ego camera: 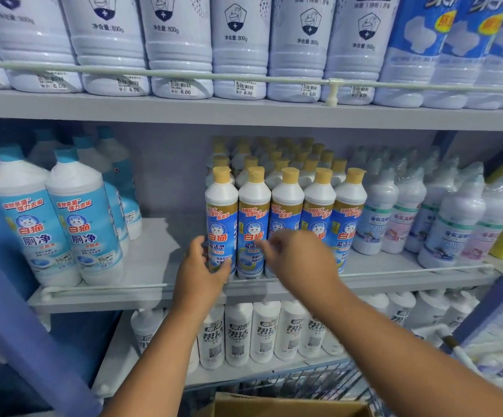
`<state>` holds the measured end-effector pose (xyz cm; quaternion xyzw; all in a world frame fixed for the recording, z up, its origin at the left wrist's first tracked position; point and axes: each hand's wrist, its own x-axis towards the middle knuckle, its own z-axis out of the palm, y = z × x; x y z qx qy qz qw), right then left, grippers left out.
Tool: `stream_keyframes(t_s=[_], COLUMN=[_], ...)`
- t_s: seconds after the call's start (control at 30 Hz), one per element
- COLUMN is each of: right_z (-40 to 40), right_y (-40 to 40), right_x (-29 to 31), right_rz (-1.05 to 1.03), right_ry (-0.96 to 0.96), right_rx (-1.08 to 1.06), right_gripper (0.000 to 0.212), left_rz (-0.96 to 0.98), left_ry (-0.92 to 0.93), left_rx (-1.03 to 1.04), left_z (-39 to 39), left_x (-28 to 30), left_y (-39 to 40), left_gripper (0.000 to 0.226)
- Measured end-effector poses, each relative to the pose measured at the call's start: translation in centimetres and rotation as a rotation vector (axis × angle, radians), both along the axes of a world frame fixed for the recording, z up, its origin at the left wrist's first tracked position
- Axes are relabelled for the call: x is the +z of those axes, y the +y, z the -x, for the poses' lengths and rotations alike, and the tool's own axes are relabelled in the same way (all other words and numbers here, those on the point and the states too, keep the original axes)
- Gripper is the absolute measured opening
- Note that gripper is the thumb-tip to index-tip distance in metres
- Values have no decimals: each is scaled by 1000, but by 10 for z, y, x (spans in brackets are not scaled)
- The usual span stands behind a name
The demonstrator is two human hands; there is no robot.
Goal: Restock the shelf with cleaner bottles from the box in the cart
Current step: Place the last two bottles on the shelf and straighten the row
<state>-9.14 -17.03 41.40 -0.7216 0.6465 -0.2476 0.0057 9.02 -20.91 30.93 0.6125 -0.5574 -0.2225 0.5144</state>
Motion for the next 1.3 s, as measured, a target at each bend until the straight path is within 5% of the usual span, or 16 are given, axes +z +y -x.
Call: stream_keyframes(t_s=[0.17,0.3,0.53,1.03,1.17,1.3], right_z=[41,41,8,13,38,47], right_y=[-19,-52,-84,-85,-84,-85], right_x=[96,124,117,113,118,122], right_rz=[267,214,17,-10,-1,-19], right_ry=[78,201,213,128,231,285], right_rx=[206,285,319,361,291,233], right_gripper=[29,34,34,27,40,30], left_rz=[4,5,-4,-20,-25,-29], left_ry=[4,-20,-72,-99,-103,-92], left_rx=[64,112,119,91,83,79], left_z=[6,10,8,1,0,1], left_x=[-7,-7,-6,-8,-9,-7], left_y=[-2,0,1,0,-3,-2], left_gripper=[50,46,44,44,45,44])
